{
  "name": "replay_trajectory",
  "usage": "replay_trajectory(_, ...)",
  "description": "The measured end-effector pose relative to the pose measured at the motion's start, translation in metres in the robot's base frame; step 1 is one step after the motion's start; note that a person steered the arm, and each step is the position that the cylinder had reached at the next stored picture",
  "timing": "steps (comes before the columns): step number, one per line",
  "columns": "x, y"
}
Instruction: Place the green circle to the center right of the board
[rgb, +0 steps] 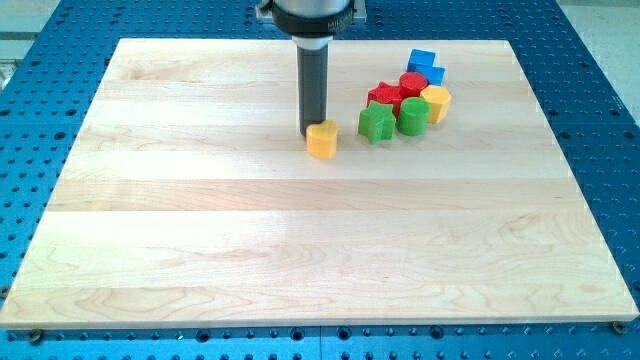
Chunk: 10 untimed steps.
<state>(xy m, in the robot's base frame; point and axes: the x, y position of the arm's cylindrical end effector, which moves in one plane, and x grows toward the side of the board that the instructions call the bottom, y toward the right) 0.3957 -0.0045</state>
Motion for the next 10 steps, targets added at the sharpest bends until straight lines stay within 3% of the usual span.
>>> replay_trajectory(2,0.021,0.042)
replay_trajectory(3,-0.021,0.028)
replay_trajectory(5,0.005,0.097)
replay_trajectory(9,-0.062,0.126)
replay_trajectory(10,-0.055,0.165)
